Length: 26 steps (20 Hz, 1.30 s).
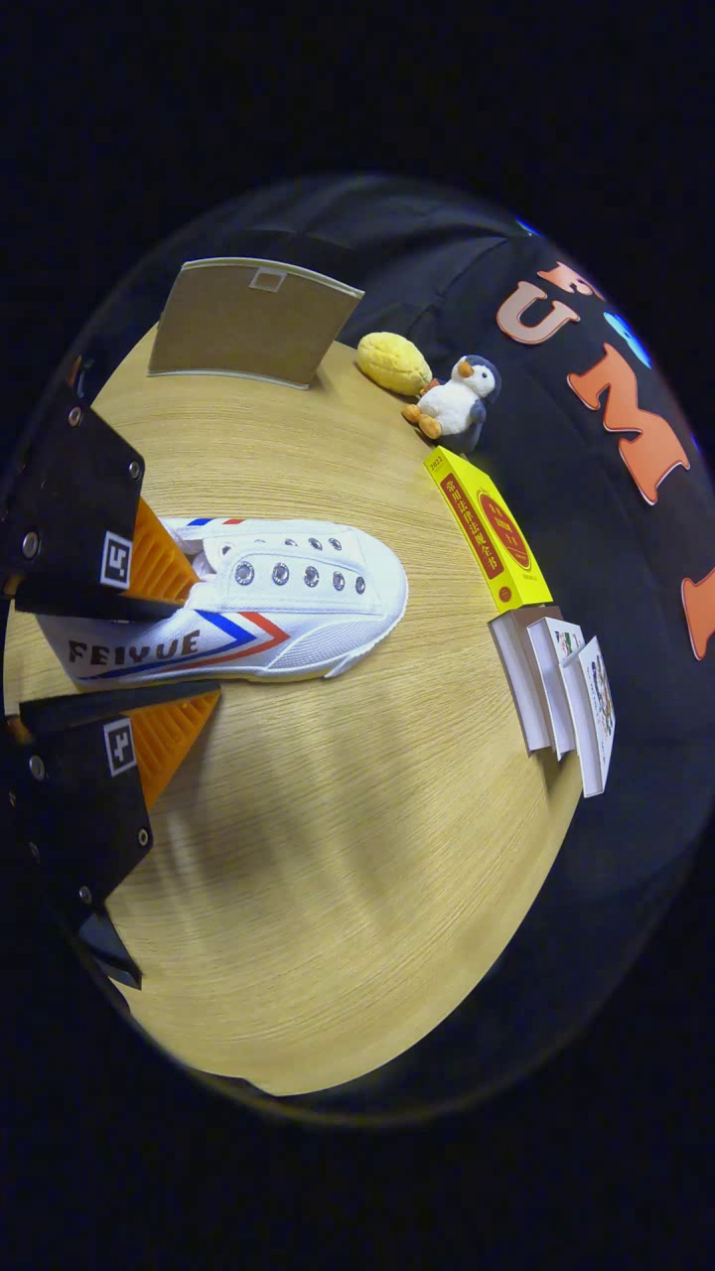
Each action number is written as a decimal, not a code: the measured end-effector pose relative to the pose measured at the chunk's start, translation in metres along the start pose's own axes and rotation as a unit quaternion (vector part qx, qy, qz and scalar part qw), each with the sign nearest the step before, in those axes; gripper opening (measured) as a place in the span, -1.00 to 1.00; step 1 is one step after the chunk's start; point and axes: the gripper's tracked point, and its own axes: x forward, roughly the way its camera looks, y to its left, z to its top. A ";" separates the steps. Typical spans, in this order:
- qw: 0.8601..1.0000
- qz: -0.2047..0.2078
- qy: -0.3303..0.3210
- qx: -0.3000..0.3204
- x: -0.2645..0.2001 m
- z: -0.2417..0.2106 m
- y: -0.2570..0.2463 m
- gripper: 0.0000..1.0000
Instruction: Open the storage box then place both shoes into the box .Put the left shoe in first, then the right shoe, with the right side of both shoes facing outward in a uniform manner.
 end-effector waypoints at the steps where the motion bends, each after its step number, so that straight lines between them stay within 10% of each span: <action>1: 1.000 -0.003 -0.004 0.000 0.001 0.000 0.000 -0.39; 10: 0.998 0.000 -0.052 0.021 -0.006 0.011 0.033 -0.81; 26: 0.989 0.106 -0.104 -0.008 -0.086 0.086 0.210 -0.83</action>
